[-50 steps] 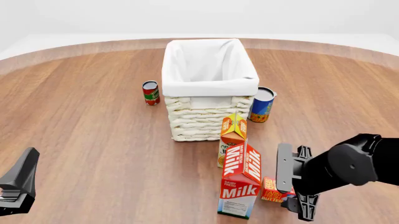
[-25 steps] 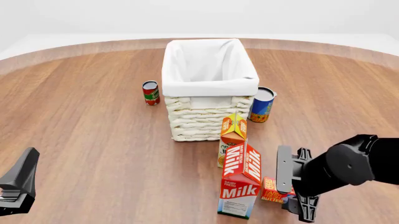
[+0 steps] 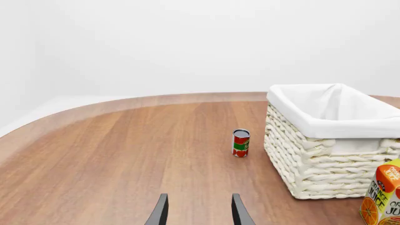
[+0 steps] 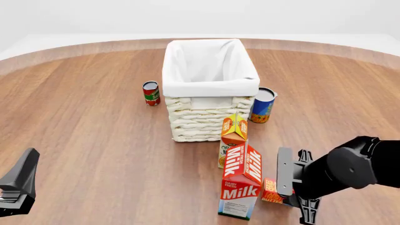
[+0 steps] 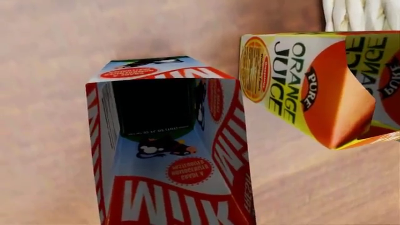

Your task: Pick up the butter and put it in the basket.

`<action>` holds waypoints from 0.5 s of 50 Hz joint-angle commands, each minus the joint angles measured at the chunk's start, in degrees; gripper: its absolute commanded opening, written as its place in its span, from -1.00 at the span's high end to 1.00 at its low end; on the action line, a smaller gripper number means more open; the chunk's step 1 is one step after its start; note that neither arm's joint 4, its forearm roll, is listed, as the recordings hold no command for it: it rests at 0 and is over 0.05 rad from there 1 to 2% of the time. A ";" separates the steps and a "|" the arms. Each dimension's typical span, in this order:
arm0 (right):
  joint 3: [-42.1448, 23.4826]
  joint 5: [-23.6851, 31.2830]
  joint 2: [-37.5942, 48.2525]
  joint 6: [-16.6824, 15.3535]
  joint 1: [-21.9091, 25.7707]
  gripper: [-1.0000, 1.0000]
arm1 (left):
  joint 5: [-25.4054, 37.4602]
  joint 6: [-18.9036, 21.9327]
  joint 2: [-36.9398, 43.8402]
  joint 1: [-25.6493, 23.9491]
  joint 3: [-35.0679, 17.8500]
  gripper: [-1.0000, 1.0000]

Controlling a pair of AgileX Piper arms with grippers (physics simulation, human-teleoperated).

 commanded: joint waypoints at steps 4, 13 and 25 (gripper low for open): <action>-0.11 -0.02 0.05 1.05 1.53 1.00 | 0.00 0.00 0.00 0.00 0.00 -1.00; -0.26 0.55 -1.91 2.09 2.14 1.00 | 0.00 0.00 0.00 0.00 0.00 -1.00; -0.18 1.26 -3.02 0.58 -0.05 1.00 | 0.00 0.00 0.00 0.00 0.00 -1.00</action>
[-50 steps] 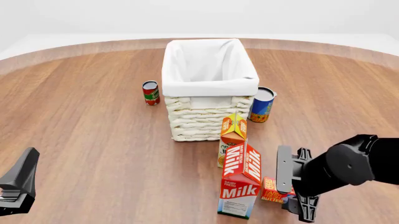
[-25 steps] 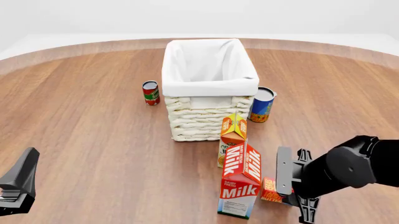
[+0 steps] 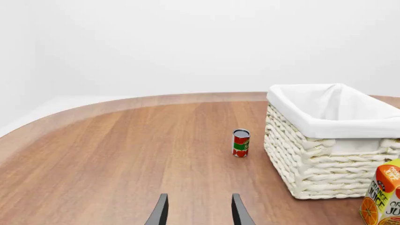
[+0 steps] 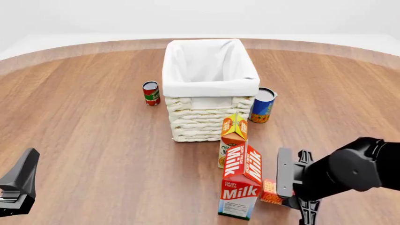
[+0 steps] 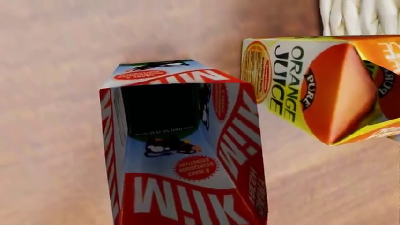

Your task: Pick up the butter and put it in the basket.

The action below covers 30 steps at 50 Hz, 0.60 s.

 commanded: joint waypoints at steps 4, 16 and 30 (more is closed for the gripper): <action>-0.75 0.76 -1.45 -0.65 -2.07 1.00 | 0.00 0.00 0.00 0.00 0.00 -1.00; -1.59 0.63 -1.30 -1.73 -4.26 1.00 | 0.00 0.00 0.00 0.00 0.00 -1.00; -3.10 2.08 -4.51 1.39 -5.06 1.00 | 0.00 0.00 0.00 0.00 0.00 -1.00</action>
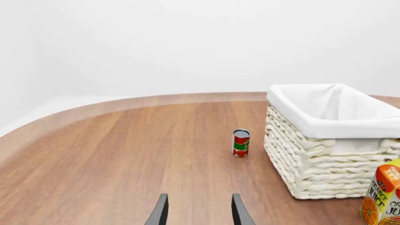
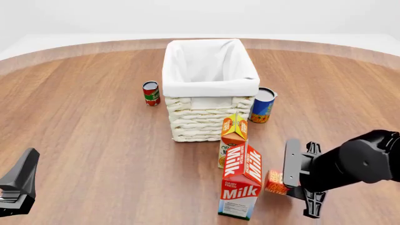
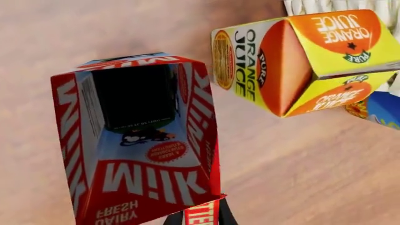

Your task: Pick up the butter and put it in the basket.

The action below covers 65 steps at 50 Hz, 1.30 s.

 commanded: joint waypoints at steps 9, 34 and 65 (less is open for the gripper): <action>-2.47 1.27 -3.34 3.43 -2.67 1.00 | 0.00 0.00 0.00 0.00 0.00 -1.00; -6.30 0.40 -4.08 9.64 -3.22 1.00 | 0.00 0.00 0.00 0.00 0.00 -1.00; -11.00 3.35 -8.66 13.87 -3.83 1.00 | 0.00 0.00 0.00 0.00 0.00 -1.00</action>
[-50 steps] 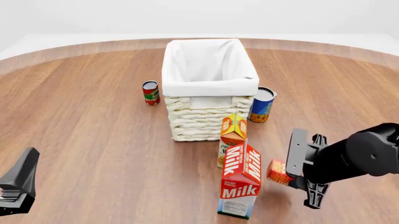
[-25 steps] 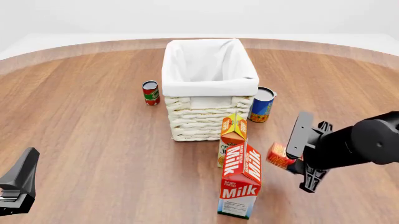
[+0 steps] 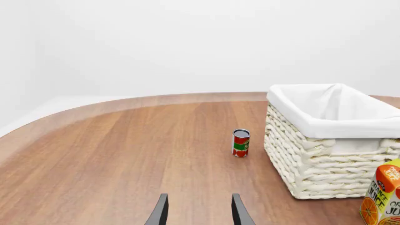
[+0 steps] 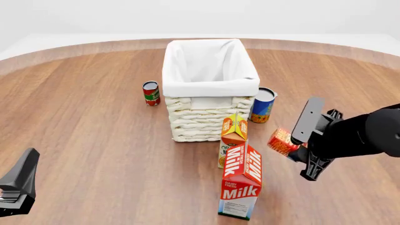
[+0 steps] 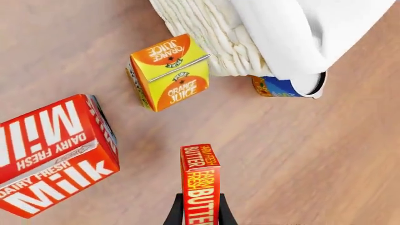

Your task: Pick up the butter and put it in the basket.

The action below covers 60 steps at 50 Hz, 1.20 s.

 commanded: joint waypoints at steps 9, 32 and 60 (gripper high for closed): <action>-4.12 1.47 -2.87 4.33 0.28 1.00 | 0.00 0.00 0.00 0.00 0.00 -1.00; -7.86 4.49 -7.97 8.59 2.57 1.00 | 0.00 0.00 0.00 0.00 0.00 -1.00; -13.88 7.15 -12.15 12.11 5.93 1.00 | 0.00 0.00 0.00 0.00 0.00 -1.00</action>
